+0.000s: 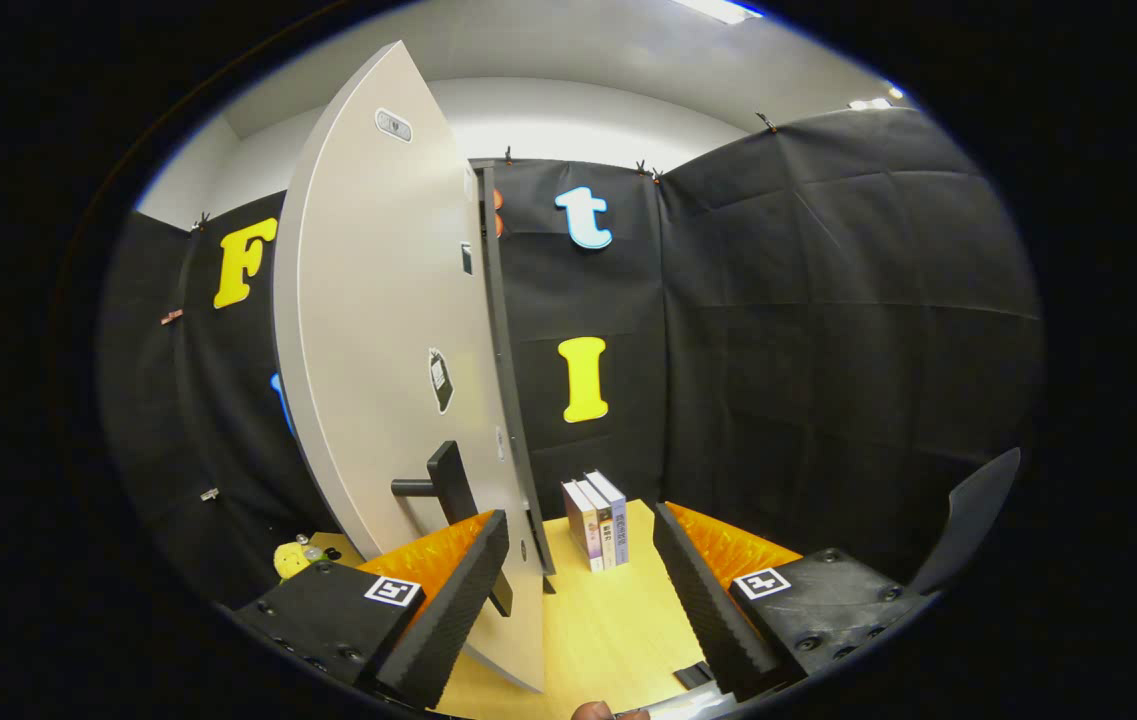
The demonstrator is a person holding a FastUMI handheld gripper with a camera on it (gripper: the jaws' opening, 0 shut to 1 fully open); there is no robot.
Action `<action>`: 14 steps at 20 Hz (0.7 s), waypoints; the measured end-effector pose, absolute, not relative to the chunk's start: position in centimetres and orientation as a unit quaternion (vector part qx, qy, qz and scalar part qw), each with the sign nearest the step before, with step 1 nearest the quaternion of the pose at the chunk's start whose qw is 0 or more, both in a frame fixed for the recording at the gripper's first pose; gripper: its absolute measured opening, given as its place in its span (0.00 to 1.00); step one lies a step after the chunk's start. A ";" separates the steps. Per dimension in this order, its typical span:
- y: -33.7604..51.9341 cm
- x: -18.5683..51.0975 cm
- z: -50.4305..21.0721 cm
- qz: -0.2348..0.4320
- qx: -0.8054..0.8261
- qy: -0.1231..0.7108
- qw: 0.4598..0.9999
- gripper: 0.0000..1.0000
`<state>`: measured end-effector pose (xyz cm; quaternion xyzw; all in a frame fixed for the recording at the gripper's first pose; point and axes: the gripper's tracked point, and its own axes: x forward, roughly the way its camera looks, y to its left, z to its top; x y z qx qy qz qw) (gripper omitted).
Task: Open the shoe cabinet door, grab the shoes and put them into the shoe cabinet, then close the shoe cabinet door.
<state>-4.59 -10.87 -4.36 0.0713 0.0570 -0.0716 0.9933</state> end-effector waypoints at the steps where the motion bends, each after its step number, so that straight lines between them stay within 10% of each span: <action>1: -10.0 -4.5 -4.4 -0.063 0.074 0.058 0.994 0.97; 14: 3.7 -0.5 -5.1 0.084 0.087 0.072 0.990 0.98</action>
